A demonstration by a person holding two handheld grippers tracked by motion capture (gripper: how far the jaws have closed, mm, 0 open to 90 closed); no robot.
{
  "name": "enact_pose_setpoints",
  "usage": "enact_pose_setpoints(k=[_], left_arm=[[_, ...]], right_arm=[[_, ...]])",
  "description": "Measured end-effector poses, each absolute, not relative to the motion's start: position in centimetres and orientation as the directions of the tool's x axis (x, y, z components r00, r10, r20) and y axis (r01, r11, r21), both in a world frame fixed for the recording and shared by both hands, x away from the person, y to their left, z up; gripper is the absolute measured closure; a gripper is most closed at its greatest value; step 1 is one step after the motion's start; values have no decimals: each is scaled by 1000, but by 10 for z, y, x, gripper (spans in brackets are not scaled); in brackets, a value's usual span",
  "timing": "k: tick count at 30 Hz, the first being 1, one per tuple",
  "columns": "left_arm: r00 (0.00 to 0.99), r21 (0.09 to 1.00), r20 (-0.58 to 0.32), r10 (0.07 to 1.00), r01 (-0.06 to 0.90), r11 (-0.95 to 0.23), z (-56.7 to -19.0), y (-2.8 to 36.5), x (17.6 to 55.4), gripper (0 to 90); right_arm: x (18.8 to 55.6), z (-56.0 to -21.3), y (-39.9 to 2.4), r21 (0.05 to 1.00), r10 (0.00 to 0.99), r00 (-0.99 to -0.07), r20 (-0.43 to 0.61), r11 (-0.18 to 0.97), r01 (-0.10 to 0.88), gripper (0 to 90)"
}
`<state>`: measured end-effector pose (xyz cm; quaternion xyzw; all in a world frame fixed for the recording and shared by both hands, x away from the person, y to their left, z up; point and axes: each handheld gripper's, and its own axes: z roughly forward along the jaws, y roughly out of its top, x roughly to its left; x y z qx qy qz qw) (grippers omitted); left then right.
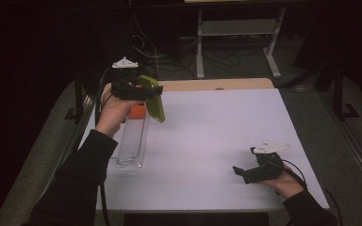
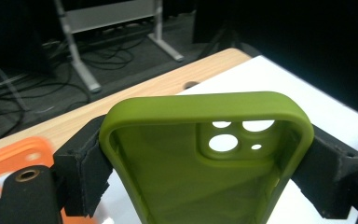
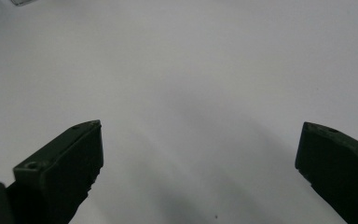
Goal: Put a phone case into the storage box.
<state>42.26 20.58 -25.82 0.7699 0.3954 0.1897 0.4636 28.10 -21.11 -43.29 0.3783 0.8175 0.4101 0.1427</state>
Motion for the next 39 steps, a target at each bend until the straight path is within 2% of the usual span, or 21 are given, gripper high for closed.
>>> enact_pose_setpoints(k=[16, 32, 39], left_arm=[[475, 838, -49, 879, 498, -222, -256, 242, 445, 150], [296, 775, 32, 955, 595, -211, -290, 243, 466, 148], [241, 754, 36, 970, 631, -185, -309, 242, 477, 147]], right_arm=[[280, -432, -210, 777, 722, -684, 98, 374, 506, 0], [280, -430, -211, 780, 719, -687, 102, 371, 504, 0], [280, -430, -210, 775, 721, -685, 106, 371, 511, 0]])
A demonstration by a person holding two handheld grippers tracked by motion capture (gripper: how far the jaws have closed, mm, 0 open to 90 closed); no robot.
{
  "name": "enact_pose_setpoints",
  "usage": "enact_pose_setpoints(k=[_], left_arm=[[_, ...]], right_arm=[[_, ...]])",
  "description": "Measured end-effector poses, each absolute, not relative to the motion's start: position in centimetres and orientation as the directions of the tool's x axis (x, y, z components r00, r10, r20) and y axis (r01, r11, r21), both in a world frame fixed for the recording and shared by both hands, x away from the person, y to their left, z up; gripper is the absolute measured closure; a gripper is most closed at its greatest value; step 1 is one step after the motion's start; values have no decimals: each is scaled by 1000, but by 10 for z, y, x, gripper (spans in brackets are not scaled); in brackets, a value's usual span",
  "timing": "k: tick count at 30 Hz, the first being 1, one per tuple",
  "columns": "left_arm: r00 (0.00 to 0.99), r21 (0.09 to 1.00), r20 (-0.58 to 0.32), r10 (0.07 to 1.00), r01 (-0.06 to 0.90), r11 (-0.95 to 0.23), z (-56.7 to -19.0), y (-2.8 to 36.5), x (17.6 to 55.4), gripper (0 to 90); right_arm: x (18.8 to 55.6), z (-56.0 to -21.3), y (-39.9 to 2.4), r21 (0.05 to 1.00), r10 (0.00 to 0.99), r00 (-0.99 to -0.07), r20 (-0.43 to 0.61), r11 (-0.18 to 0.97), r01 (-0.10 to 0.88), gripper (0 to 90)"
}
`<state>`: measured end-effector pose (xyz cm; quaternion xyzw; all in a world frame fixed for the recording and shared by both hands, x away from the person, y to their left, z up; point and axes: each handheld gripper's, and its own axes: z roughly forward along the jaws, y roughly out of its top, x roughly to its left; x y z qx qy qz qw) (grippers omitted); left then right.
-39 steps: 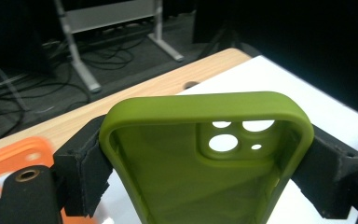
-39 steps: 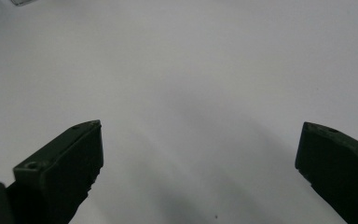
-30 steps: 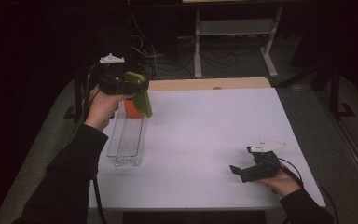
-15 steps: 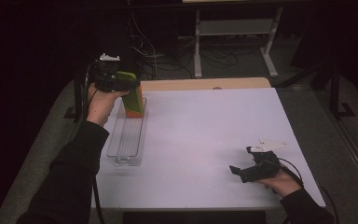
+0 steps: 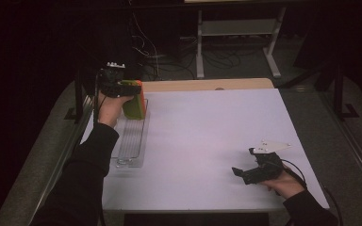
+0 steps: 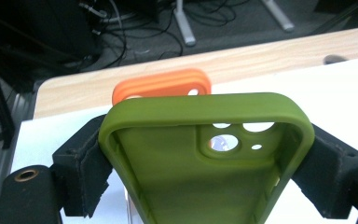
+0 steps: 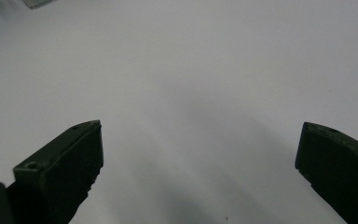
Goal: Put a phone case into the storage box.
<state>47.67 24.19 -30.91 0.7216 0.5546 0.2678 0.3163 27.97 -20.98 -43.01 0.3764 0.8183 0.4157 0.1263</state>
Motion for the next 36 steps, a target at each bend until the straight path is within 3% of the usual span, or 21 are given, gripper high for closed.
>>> enact_pose_setpoints(k=[13, 36], left_arm=[[163, 711, 40, 986, 689, -143, -337, 241, 490, 145], [90, 720, 93, 992, 681, -129, -351, 235, 499, 134]], right_arm=[[279, -430, -211, 781, 719, -688, 94, 375, 499, 0], [279, -429, -211, 779, 716, -691, 101, 375, 502, 0]])
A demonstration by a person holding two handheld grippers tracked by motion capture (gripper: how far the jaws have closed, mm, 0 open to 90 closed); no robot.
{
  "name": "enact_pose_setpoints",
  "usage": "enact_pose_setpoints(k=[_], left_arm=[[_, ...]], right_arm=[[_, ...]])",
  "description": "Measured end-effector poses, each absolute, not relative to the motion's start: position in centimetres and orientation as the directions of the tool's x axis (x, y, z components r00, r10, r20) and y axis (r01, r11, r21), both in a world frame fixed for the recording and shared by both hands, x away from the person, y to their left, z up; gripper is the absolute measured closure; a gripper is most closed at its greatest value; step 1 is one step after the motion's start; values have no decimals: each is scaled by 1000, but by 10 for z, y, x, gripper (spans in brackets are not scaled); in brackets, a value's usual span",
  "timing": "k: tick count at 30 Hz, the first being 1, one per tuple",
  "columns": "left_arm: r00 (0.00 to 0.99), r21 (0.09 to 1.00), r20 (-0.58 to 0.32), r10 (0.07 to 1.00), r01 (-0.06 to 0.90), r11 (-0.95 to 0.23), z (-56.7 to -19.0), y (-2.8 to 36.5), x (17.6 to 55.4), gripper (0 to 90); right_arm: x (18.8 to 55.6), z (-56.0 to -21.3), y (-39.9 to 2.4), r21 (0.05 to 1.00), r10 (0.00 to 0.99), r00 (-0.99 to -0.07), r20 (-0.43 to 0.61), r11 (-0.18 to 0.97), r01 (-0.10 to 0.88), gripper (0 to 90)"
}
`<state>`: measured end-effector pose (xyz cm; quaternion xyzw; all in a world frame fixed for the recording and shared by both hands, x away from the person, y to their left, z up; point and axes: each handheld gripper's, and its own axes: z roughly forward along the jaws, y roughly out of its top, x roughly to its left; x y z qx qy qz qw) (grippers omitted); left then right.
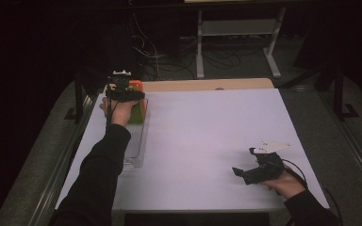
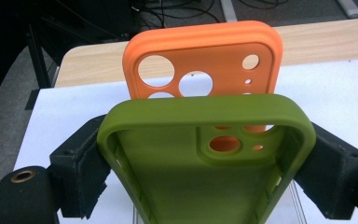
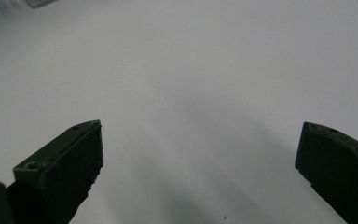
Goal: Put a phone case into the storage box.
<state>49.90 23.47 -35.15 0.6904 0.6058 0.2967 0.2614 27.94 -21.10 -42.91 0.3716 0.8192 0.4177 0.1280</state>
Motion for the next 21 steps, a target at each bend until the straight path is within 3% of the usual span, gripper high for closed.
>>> enact_pose_setpoints(k=[21], left_arm=[[105, 747, 68, 992, 654, -120, -351, 239, 501, 61]], right_arm=[[280, -430, -211, 781, 713, -694, 98, 377, 498, 0]])
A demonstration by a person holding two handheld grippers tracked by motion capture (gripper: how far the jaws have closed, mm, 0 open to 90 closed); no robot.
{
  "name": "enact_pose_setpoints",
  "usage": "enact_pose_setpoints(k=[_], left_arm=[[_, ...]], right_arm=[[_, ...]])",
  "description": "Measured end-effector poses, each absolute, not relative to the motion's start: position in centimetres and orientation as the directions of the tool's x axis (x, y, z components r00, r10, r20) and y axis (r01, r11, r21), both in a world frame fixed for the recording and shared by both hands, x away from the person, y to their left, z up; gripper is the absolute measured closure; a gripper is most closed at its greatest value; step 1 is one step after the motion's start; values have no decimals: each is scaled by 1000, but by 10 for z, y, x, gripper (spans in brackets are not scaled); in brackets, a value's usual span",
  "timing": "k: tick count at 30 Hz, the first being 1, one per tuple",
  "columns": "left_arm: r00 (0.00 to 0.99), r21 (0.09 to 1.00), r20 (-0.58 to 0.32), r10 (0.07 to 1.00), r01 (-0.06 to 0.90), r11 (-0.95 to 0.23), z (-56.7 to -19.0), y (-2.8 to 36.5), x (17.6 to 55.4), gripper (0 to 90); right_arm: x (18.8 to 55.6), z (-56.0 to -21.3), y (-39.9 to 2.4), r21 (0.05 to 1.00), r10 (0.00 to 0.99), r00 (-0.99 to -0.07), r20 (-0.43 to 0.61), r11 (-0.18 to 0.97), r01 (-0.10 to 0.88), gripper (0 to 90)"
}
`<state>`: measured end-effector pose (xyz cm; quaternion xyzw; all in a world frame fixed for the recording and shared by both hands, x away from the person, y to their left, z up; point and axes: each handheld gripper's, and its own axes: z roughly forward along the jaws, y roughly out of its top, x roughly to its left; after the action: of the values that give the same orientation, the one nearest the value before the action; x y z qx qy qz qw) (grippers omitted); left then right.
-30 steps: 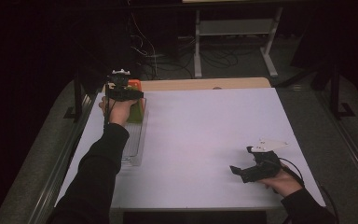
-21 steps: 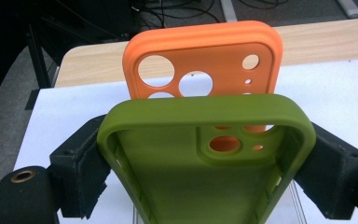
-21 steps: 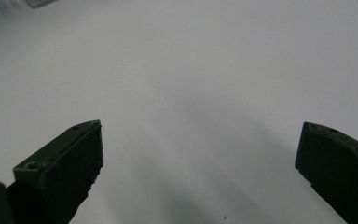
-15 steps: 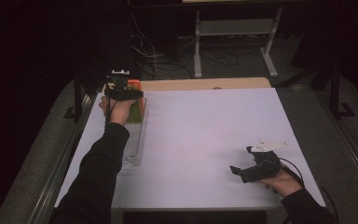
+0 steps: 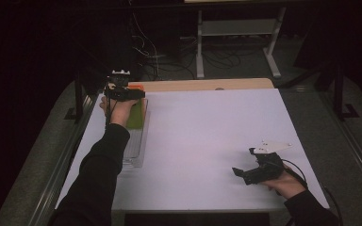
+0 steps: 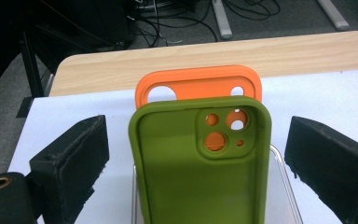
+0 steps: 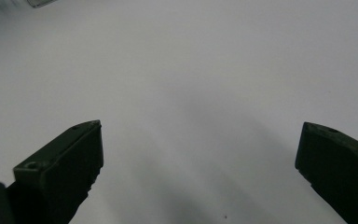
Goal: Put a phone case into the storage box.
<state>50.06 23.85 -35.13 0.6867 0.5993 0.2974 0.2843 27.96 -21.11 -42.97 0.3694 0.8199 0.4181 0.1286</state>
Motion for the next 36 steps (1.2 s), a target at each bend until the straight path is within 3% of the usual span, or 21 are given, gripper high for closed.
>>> enact_pose_setpoints(k=[9, 13, 24, 36], left_arm=[[193, 740, 18, 981, 657, -143, -342, 246, 493, 58], [281, 734, -5, 960, 653, -187, -337, 248, 486, 58], [493, 782, -59, 868, 563, -266, -325, 249, 456, 50], [636, 806, -87, 766, 498, -322, -329, 250, 415, 0]], right_arm=[[279, -430, -211, 779, 714, -693, 101, 376, 501, 0], [279, -430, -210, 779, 713, -694, 100, 378, 501, 0], [280, -429, -209, 779, 710, -698, 98, 381, 497, 0], [280, -426, -209, 788, 690, -717, 96, 387, 479, 0]])
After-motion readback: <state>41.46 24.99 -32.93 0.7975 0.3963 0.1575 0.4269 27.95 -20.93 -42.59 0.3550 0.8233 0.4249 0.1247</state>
